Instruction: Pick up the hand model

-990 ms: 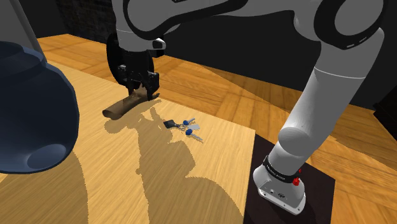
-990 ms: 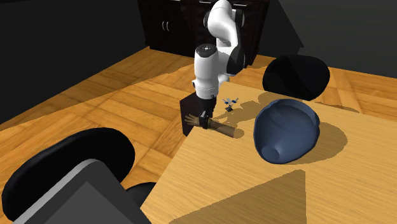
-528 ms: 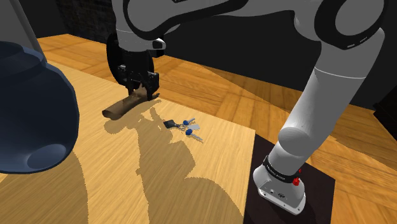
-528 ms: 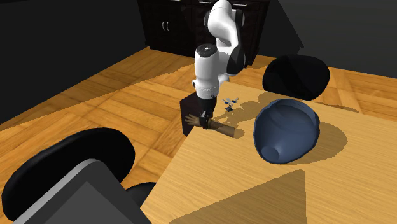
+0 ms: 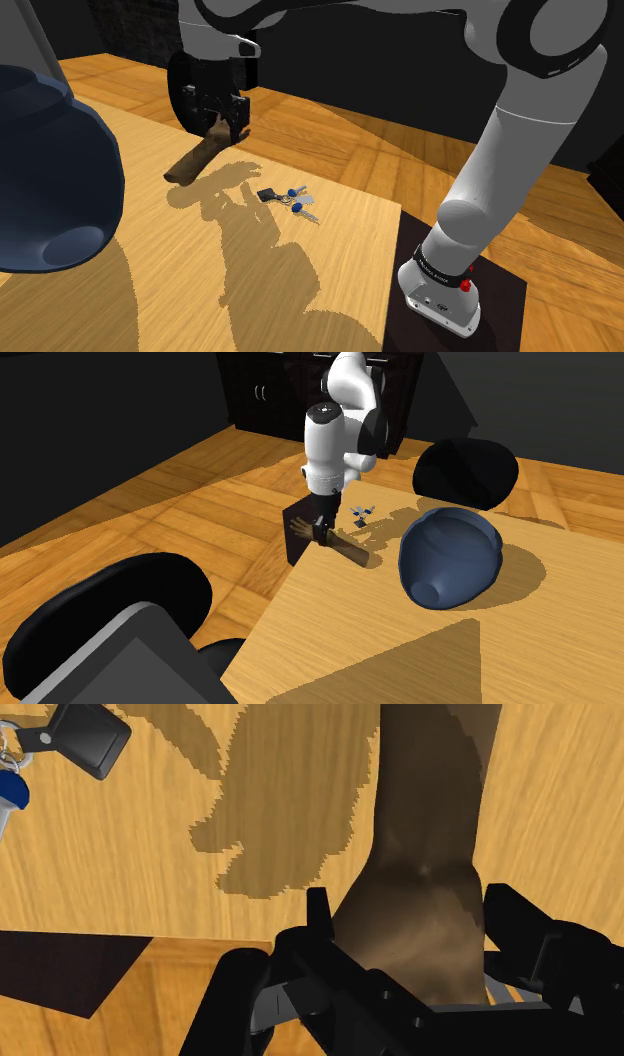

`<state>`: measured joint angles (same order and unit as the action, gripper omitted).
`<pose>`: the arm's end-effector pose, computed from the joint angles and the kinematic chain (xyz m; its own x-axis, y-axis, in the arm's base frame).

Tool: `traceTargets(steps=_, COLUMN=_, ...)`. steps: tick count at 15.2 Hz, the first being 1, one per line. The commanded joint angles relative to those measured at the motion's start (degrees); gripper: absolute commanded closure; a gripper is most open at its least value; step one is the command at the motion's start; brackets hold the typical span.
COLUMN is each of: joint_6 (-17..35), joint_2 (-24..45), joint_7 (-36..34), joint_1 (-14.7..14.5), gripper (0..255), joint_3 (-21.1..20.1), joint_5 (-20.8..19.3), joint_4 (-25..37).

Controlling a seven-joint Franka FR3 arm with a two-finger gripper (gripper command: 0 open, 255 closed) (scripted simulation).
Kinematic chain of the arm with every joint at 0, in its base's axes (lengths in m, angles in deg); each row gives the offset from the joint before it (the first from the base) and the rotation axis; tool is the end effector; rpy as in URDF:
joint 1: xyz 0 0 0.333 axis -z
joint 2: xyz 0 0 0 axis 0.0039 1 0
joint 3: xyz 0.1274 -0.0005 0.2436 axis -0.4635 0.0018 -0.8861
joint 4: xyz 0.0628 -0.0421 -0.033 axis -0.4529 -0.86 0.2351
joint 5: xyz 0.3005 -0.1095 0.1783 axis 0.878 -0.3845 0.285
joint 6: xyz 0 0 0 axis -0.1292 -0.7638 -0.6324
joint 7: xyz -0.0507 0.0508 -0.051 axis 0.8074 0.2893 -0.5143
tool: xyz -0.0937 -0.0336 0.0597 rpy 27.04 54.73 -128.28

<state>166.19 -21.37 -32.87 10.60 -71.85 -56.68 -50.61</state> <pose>0.4866 0.2710 0.4759 0.3814 -0.9231 -0.0487 -0.9235 -0.3829 0.0240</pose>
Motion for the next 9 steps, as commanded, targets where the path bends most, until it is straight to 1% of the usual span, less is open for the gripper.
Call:
traceTargets(steps=1, joint_6=-1.55, joint_2=-0.06, joint_7=-0.11, joint_1=-0.08, gripper=255, joint_3=-0.07, joint_5=0.05, joint_4=1.5)
traceTargets(steps=7, joint_6=-6.23, joint_2=0.2, joint_7=-0.38, joint_1=-0.31, gripper=255, joint_3=-0.19, joint_5=-0.12, joint_4=6.39)
traceTargets(steps=9, joint_6=-6.35, joint_2=0.21, joint_7=-0.38, joint_1=-0.31, gripper=255, joint_3=-0.2, joint_5=-0.12, joint_4=6.51)
